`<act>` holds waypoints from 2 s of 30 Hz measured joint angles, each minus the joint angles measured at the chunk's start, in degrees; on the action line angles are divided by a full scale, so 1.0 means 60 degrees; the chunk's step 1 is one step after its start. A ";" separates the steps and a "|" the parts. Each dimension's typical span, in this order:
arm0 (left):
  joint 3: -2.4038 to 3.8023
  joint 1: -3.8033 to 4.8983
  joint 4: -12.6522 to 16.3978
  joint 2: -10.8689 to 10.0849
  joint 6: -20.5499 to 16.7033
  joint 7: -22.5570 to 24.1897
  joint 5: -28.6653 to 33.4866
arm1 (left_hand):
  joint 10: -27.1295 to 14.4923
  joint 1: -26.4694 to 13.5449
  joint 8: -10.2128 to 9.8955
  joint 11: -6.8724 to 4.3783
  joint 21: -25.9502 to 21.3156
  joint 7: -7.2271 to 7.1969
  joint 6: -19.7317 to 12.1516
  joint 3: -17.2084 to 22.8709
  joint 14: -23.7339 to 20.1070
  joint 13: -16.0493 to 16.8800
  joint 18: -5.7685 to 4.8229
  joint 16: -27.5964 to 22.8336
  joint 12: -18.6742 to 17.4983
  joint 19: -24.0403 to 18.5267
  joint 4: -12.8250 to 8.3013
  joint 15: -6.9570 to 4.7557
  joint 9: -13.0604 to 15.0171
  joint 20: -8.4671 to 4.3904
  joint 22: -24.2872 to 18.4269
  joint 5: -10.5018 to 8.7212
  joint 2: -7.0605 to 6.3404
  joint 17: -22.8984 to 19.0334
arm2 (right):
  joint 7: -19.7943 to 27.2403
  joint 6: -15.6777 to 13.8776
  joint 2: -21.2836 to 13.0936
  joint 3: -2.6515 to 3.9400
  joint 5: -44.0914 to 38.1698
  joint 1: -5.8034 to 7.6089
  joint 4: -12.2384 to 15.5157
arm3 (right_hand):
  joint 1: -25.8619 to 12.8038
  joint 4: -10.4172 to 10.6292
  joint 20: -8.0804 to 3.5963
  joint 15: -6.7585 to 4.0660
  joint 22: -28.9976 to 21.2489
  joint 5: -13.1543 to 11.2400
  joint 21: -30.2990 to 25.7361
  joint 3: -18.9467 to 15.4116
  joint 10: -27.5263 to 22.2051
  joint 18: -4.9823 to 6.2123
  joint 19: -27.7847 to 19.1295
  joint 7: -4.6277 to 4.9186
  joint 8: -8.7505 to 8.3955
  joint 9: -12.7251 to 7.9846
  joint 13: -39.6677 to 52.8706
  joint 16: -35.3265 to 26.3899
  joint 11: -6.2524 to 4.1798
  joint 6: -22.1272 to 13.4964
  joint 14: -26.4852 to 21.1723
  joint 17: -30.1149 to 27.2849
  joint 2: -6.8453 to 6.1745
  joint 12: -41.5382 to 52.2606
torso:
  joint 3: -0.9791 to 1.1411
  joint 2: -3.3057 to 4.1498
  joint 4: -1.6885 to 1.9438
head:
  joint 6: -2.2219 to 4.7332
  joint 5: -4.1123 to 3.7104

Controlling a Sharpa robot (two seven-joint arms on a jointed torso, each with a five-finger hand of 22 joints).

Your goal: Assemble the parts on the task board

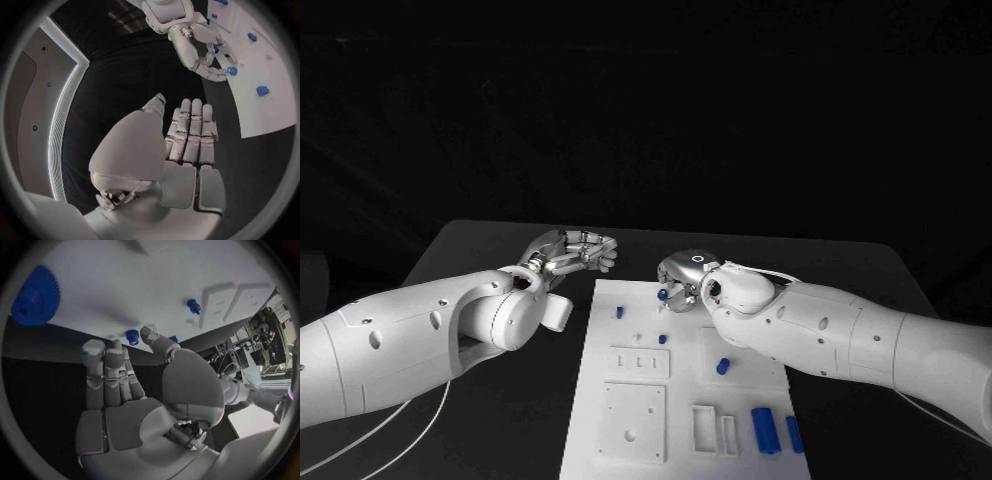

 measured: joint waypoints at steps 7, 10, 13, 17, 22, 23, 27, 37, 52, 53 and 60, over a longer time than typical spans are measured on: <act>0.0000 0.0000 -0.0058 -0.0067 0.0007 -0.0009 -0.0001 | 0.0000 0.0000 0.0000 0.0000 0.0000 0.0000 0.0000 -0.0022 0.0000 -0.0008 -0.0002 0.0000 0.0000 0.0000 0.0022 0.0000 -0.0009 0.0000 -0.0001 0.0000 0.0000 -0.0010 | 0.0365 -0.0231 -0.0517 0.0000 0.0431 0.0008 0.0351 | 0.0050 0.0113 0.0135 0.0066 -0.0121 0.0000 -0.0242 -0.0113 0.0005 0.0005 -0.0135 0.0012 0.0000 -0.0066 -0.0407 -0.0093 0.0009 -0.0013 -0.0067 -0.0201 -0.0050 0.0000 | -0.0005 0.0004 -0.0002 | 0.0023 0.0020; 0.0000 0.0001 -0.0085 -0.0093 0.0007 -0.0012 -0.0001 | 0.0000 0.0033 0.0000 0.0000 0.0000 0.0000 0.0000 -0.0021 0.0000 -0.0008 -0.0002 0.0037 0.0000 0.0000 0.0022 0.0000 -0.0009 0.0000 -0.0001 0.0000 -0.0032 -0.0010 | 0.0831 -0.0364 -0.0873 -0.0005 0.0975 0.0092 0.0525 | 0.0160 0.0205 0.0292 0.0078 -0.0235 0.0000 -0.0485 -0.0073 0.0063 0.0036 -0.0292 0.0012 0.0000 -0.0101 -0.0586 -0.0350 0.0049 -0.0014 -0.0195 -0.0385 -0.0018 0.0000 | -0.0005 0.0004 -0.0017 | 0.0052 0.0031; 0.0000 0.0005 -0.0155 -0.0105 0.0007 -0.0015 -0.0002 | 0.0000 0.0038 0.0000 0.0000 0.0000 0.0000 0.0000 -0.0022 0.0000 -0.0008 -0.0003 0.0037 0.0000 0.0000 0.0021 0.0000 -0.0009 0.0000 -0.0001 0.0000 -0.0038 -0.0010 | 0.1404 -0.0442 -0.1229 0.0000 0.1944 0.0307 0.0604 | 0.0364 0.0141 0.0390 0.0059 -0.0335 0.0033 -0.0670 0.0004 0.0344 0.0089 -0.0362 -0.0055 0.0052 -0.0102 -0.0692 -0.0522 -0.0047 0.0056 -0.0243 -0.0540 0.0186 0.0100 | 0.0001 0.0003 -0.0049 | 0.0109 0.0051; -0.0001 0.0021 -0.0358 -0.0114 0.0007 -0.0018 -0.0002 | 0.0000 0.0038 0.0000 0.0000 0.0000 0.0000 0.0000 -0.0022 -0.0033 -0.0008 -0.0004 0.0037 0.0000 0.0000 0.0021 -0.0033 -0.0009 0.0000 0.0005 0.0000 -0.0038 -0.0010 | 0.2096 -0.0531 -0.1579 0.0142 0.3708 0.0534 0.0601 | 0.0523 -0.0038 0.0526 -0.0001 -0.0579 0.0285 -0.1139 0.0063 0.0521 0.0091 -0.0734 -0.0072 0.0075 -0.0106 -0.0826 -0.1049 -0.0102 0.0149 -0.0494 -0.0836 0.0357 0.0104 | 0.0012 -0.0009 -0.0101 | 0.0196 0.0057; -0.0003 0.0022 -0.0658 -0.0086 0.0010 -0.0020 -0.0002 | 0.0000 0.0038 0.0000 0.0000 0.0000 0.0000 0.0000 -0.0021 -0.0033 -0.0008 -0.0004 0.0037 0.0000 0.0000 0.0022 -0.0033 -0.0009 0.0000 0.0006 0.0000 -0.0038 -0.0019 | 0.2712 -0.0461 -0.1773 0.0156 0.5668 0.0670 0.0500 | 0.0612 -0.0307 0.1022 0.0173 -0.1688 0.0604 -0.2936 0.0530 0.0537 0.0464 -0.1960 0.0082 0.0076 -0.0167 -0.1122 -0.2918 0.0052 0.0118 -0.1427 -0.1748 0.0671 0.0104 | 0.0033 -0.0052 -0.0202 | 0.0282 0.0086; -0.0003 0.0022 -0.0709 -0.0070 0.0010 -0.0020 -0.0002 | 0.0000 0.0038 0.0000 0.0000 0.0000 0.0000 0.0000 -0.0021 -0.0033 -0.0008 -0.0004 0.0037 0.0000 0.0000 0.0021 -0.0033 -0.0009 0.0000 0.0006 0.0000 -0.0038 -0.0019 | 0.2797 -0.0427 -0.1819 0.0156 0.5999 0.0683 0.0493 | 0.0559 -0.0332 0.1152 0.0221 -0.1915 0.0668 -0.3265 0.0555 0.0486 0.0573 -0.2121 0.0078 0.0076 -0.0167 -0.1179 -0.3274 0.0102 0.0052 -0.1563 -0.1908 0.0724 0.0104 | 0.0041 -0.0061 -0.0223 | 0.0289 0.0096; -0.0003 0.0023 -0.0829 -0.0019 0.0014 -0.0020 -0.0002 | 0.0000 0.0038 0.0000 0.0000 0.0000 0.0000 0.0000 -0.0021 -0.0033 -0.0008 -0.0005 0.0037 0.0000 -0.0001 0.0021 -0.0033 -0.0008 0.0000 0.0006 0.0000 -0.0038 -0.0019 | 0.3056 -0.0239 -0.1998 0.0156 0.7233 0.0696 0.0504 | 0.0538 -0.0511 0.1498 0.0353 -0.2811 0.0838 -0.4426 0.0366 0.0396 0.0905 -0.2217 -0.0024 0.0076 -0.0167 -0.1506 -0.4612 0.0190 -0.0118 -0.1542 -0.2354 0.0745 0.0104 | 0.0080 -0.0100 -0.0294 | 0.0316 0.0129; -0.0006 0.0024 -0.0962 0.0027 0.0059 -0.0020 0.0006 | 0.0000 0.0038 0.0000 0.0000 0.0000 0.0000 0.0000 -0.0021 -0.0033 -0.0016 -0.0005 0.0037 0.0000 -0.0001 0.0021 -0.0033 -0.0017 0.0000 0.0005 0.0000 -0.0038 -0.0018 | 0.3270 0.0562 -0.2210 0.0153 0.9319 0.0696 0.0444 | 0.0589 -0.0539 0.1847 0.0519 -0.4794 0.1424 -0.6400 -0.0149 -0.0253 0.1292 -0.1597 -0.0133 0.0075 -0.0249 -0.2166 -0.5990 0.0289 -0.0719 -0.1643 -0.2225 0.1046 0.0075 | 0.0188 -0.0147 -0.0406 | 0.0349 0.0109; -0.0012 0.0024 -0.0961 0.0020 0.0145 -0.0027 0.0009 | 0.0000 0.0038 0.0000 0.0000 0.0000 0.0000 0.0000 -0.0042 -0.0065 -0.0025 0.0068 0.0037 0.0000 -0.0001 0.0042 0.0000 -0.0016 0.0000 0.0003 0.0000 -0.0038 -0.0035 | 0.2524 0.1403 -0.2598 0.0152 0.8047 0.0696 0.0610 | 0.0793 -0.0560 -0.0465 -0.0274 0.0090 0.1848 0.0055 -0.1440 0.1206 -0.0306 0.0684 0.0035 0.0291 -0.0285 -0.1276 -0.1929 -0.0309 -0.0063 -0.0052 0.2610 0.0843 0.1011 | 0.0191 -0.0146 -0.0408 | 0.0205 -0.0058; -0.0012 0.0024 -0.0955 0.0019 0.0151 -0.0029 0.0009 | 0.0000 0.0038 0.0000 0.0000 0.0000 0.0000 0.0000 -0.0042 -0.0066 -0.0025 0.0092 0.0037 0.0000 -0.0001 0.0042 -0.0001 -0.0017 0.0000 0.0003 0.0000 -0.0038 -0.0035 | 0.2442 0.1423 -0.2643 0.0152 0.7743 0.0696 0.0659 | 0.0772 -0.0540 -0.0525 -0.0304 0.0090 0.1848 0.0184 -0.1421 0.1272 -0.0344 0.0744 -0.0004 0.0326 -0.0274 -0.1192 -0.1929 -0.0363 0.0024 0.0045 0.2599 0.0864 0.1080 | 0.0189 -0.0146 -0.0408 | 0.0196 -0.0063; -0.0013 0.0024 -0.0955 0.0048 0.0190 -0.0039 0.0009 | 0.0000 0.0038 0.0000 0.0000 0.0000 0.0000 0.0000 -0.0042 -0.0066 -0.0025 0.0090 0.0036 0.0000 -0.0001 0.0042 -0.0001 -0.0018 0.0000 0.0002 0.0000 -0.0038 -0.0035 | 0.1897 0.1403 -0.2689 0.0152 0.5127 0.0694 0.1097 | 0.0429 -0.0421 -0.0725 -0.0592 0.0090 0.1940 0.0706 -0.1163 0.1753 -0.0388 0.0891 -0.0284 0.0504 -0.0103 -0.0470 -0.1784 -0.0651 0.0459 0.0523 0.2204 0.0740 0.1494 | 0.0177 -0.0142 -0.0408 | 0.0142 -0.0114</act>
